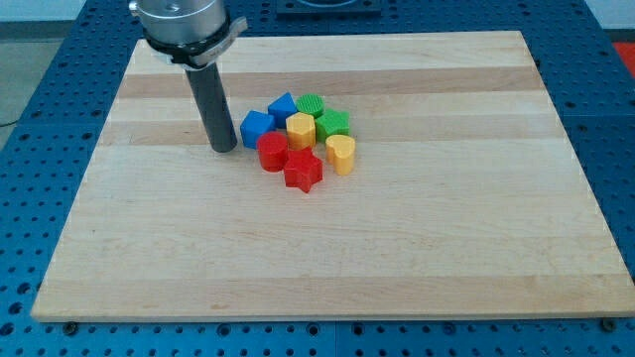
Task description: Adjust blue cube red circle red star and yellow heart to form a group of circle
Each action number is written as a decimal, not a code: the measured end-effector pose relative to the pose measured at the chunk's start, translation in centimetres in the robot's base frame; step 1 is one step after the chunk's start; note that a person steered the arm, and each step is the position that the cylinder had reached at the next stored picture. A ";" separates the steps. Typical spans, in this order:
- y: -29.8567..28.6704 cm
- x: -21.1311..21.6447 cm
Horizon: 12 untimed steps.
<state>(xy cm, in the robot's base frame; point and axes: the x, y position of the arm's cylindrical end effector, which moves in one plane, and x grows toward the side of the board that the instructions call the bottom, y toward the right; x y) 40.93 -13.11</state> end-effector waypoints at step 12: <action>9.3 10.0</action>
<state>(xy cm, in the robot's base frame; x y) 50.91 -3.83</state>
